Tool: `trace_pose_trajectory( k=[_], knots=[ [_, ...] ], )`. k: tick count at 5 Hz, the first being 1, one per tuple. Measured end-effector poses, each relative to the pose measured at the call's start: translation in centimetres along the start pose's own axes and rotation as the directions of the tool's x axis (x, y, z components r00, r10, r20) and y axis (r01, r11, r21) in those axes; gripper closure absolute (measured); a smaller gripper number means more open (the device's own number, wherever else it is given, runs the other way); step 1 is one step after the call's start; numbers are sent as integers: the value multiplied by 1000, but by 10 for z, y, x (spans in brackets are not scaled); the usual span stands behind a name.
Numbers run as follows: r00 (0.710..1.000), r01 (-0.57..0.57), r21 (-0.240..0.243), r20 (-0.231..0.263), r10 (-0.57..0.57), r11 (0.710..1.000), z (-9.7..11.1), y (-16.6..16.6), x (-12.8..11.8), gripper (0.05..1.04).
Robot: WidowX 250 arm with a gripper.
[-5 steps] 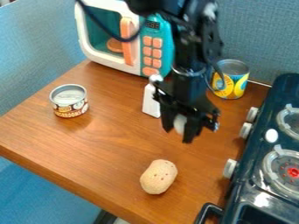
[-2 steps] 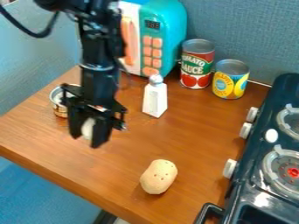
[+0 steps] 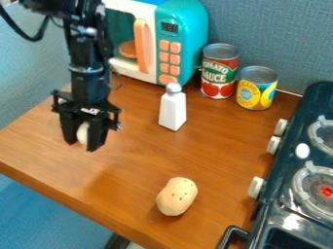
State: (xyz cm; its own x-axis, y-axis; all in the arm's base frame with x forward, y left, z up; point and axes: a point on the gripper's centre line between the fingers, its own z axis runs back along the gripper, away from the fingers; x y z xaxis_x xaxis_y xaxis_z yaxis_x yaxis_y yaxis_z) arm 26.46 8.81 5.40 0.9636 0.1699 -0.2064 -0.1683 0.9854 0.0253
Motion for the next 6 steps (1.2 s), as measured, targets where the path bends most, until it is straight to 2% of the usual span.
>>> trace_pose_trajectory(
  k=[1,2,3,4,5,6],
  knots=[
    [1000,-5,-10,-13,5,1000,-15,10,9,492],
    [999,7,-24,-50,-8,1000,-33,12,17,492],
    [999,-6,-44,-41,4,999,-34,14,19,412],
    [997,-19,-75,-71,14,997,-34,13,19,161],
    [997,-29,-82,-72,23,996,-35,11,15,77],
    [998,-52,-77,-28,50,996,-22,10,9,81]
  ],
)
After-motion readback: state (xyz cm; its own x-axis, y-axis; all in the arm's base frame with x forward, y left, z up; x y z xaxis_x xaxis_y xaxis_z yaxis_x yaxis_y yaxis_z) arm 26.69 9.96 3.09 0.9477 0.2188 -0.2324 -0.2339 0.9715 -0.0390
